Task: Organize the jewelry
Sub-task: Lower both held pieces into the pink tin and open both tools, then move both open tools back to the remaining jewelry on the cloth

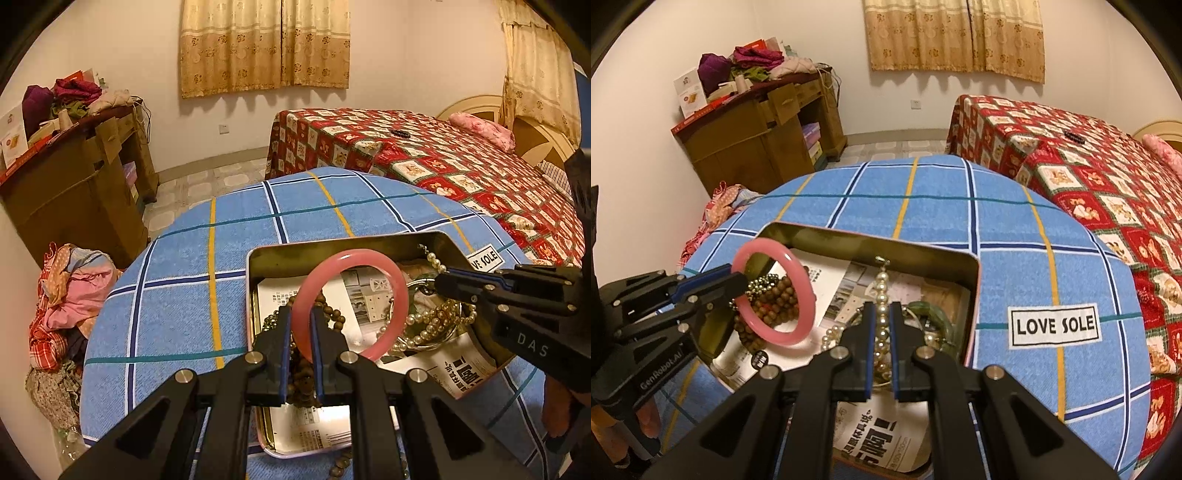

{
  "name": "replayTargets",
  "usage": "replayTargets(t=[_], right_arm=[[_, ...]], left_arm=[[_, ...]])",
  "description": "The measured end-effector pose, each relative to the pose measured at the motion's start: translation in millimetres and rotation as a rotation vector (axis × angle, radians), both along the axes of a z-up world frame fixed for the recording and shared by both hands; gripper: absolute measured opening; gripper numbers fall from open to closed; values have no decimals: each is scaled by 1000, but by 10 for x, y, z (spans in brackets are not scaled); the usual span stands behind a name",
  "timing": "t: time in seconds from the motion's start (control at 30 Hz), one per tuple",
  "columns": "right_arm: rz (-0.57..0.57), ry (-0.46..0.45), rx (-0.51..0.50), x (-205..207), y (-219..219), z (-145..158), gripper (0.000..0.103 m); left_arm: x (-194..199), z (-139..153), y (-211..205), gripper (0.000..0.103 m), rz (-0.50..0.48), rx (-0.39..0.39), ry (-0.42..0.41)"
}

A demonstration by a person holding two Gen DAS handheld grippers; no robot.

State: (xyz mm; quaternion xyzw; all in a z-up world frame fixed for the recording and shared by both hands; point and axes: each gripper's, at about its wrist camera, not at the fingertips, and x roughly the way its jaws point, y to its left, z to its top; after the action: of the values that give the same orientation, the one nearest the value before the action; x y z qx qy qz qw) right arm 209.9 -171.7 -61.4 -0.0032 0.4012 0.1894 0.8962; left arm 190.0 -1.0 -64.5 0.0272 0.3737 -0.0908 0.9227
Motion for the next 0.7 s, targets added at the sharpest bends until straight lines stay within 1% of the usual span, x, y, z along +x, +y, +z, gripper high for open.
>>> replayTargets(t=[0.1, 0.17, 0.2, 0.23, 0.27, 0.3, 0.33, 0.37, 0.4, 0.43, 0.47, 0.53, 0.6, 0.7], right_arm=[[0, 3, -2, 1, 1, -18, 8], [-3, 4, 0, 4, -7, -22, 9], [-5, 5, 0, 7, -6, -18, 9], [-6, 6, 1, 8, -11, -18, 9], [-6, 7, 3, 6, -9, -17, 12], [-8, 5, 4, 3, -13, -16, 13], [-14, 2, 6, -2, -24, -10, 17], [-17, 1, 11, -7, -36, -5, 29], [-21, 0, 17, -12, -46, 2, 39], [-25, -2, 25, -21, -62, 7, 59], [-32, -11, 30, -38, -79, 17, 65], [-47, -30, 18, -73, -93, 39, 66], [-50, -26, 21, -102, -114, 44, 67], [-73, -36, 4, -197, -156, 61, 67]], left_arm=[[1, -2, 14, 10, 2, -2, 4], [4, 2, 35, 10, 6, -18, 6], [2, 6, 44, 12, 7, -28, 3], [-1, 12, 41, 21, 13, -26, -2], [-3, 25, 36, 33, 16, -27, -6], [1, 39, 24, 77, 14, -32, -7], [-8, 55, 14, 102, 13, -33, -13], [-45, 87, 16, 102, 24, -32, -42], [-63, 111, 17, 102, 22, -36, -50], [-59, 121, 12, 102, 16, -45, -44], [-68, 127, 15, 102, 10, -57, -36], [-98, 142, 12, 102, 7, -51, -39], [-149, 142, 4, 102, 11, -31, -42], [-276, 130, 25, 102, 36, 2, -45]])
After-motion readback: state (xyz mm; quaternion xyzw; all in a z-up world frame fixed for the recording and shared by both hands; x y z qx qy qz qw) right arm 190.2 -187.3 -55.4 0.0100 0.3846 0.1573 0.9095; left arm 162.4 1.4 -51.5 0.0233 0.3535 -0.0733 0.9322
